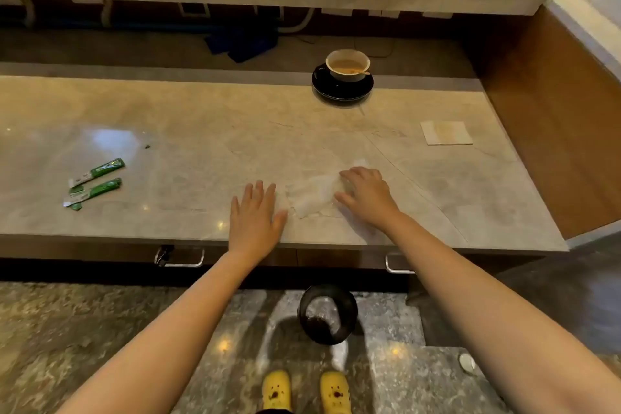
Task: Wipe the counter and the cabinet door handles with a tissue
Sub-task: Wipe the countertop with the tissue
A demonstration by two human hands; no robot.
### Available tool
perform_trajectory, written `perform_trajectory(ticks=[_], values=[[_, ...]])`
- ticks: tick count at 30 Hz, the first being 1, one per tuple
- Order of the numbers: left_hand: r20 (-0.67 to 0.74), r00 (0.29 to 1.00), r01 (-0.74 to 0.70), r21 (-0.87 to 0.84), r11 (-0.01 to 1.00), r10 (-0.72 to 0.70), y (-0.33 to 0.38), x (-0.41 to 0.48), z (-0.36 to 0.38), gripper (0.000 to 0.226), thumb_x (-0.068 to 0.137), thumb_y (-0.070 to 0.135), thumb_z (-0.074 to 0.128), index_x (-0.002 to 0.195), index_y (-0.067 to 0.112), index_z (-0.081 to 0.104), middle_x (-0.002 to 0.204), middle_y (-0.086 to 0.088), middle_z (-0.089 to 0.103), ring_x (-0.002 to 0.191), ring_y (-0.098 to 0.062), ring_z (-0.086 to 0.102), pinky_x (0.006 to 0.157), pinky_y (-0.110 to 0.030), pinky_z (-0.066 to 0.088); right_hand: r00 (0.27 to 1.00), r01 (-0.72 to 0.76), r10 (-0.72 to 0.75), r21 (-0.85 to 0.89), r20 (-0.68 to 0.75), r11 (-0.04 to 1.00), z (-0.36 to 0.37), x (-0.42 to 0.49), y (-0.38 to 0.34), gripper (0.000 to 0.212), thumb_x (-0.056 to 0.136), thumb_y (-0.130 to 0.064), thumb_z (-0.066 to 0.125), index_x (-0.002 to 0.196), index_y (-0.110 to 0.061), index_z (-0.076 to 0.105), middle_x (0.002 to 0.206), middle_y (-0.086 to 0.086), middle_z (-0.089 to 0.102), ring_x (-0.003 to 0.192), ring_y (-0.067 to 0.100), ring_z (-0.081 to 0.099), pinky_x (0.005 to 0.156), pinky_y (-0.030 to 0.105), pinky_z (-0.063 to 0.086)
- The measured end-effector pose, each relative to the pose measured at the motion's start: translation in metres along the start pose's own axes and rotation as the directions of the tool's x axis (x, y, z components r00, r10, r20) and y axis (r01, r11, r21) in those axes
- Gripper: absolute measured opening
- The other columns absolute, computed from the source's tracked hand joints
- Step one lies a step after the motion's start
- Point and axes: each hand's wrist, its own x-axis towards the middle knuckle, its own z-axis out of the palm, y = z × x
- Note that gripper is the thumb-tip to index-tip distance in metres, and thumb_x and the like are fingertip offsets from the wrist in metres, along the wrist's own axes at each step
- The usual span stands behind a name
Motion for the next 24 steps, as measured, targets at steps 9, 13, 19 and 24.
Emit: perform_trajectory(ticks=[9,13,19,24], values=[[-0.011,1.0,-0.001,0.167,0.986,0.003,-0.007,-0.007,0.024,0.06,0.096,0.048,0.011,0.147,0.018,0.0,0.157,-0.006,-0.006,0.143,-0.019,-0.01,0.117,-0.043,-0.006,0.958,-0.005,-0.024,-0.099,-0.284,0.995,0.022,-0.012,0.003,0.019,0.085,-0.016,0.056,0.1,-0.008,0.064,0.107,0.012,0.063,0.102,0.033,0.052,0.079,0.039,0.04],[-0.03,0.999,-0.012,0.173,0.985,0.017,-0.008,-0.009,0.027,0.06,0.096,0.047,0.013,0.147,0.017,0.002,0.157,-0.007,-0.003,0.144,-0.02,-0.008,0.119,-0.045,-0.004,0.94,-0.037,0.009,-0.075,-0.342,0.996,0.029,-0.02,0.003,0.009,0.084,-0.009,0.056,0.088,-0.005,0.063,0.093,0.013,0.064,0.091,0.032,0.053,0.069,0.039,0.042],[-0.038,0.999,-0.023,0.169,0.985,0.03,-0.008,-0.009,0.028,0.061,0.096,0.047,0.012,0.147,0.015,0.003,0.157,-0.008,-0.002,0.144,-0.021,-0.007,0.118,-0.045,-0.004,0.916,-0.11,0.129,0.072,-0.381,0.991,0.03,-0.045,0.004,0.015,0.086,-0.007,0.05,0.093,-0.003,0.062,0.094,0.016,0.064,0.093,0.03,0.054,0.071,0.038,0.045],[0.036,0.998,-0.046,0.113,0.992,0.042,-0.008,-0.006,0.021,0.062,0.096,0.047,0.016,0.146,0.013,0.005,0.157,-0.011,-0.003,0.144,-0.024,-0.008,0.117,-0.047,-0.005,0.92,-0.095,0.123,0.092,-0.372,0.991,0.034,-0.079,-0.001,0.017,0.087,-0.012,0.049,0.095,-0.009,0.063,0.093,0.01,0.067,0.09,0.025,0.056,0.071,0.036,0.046]])
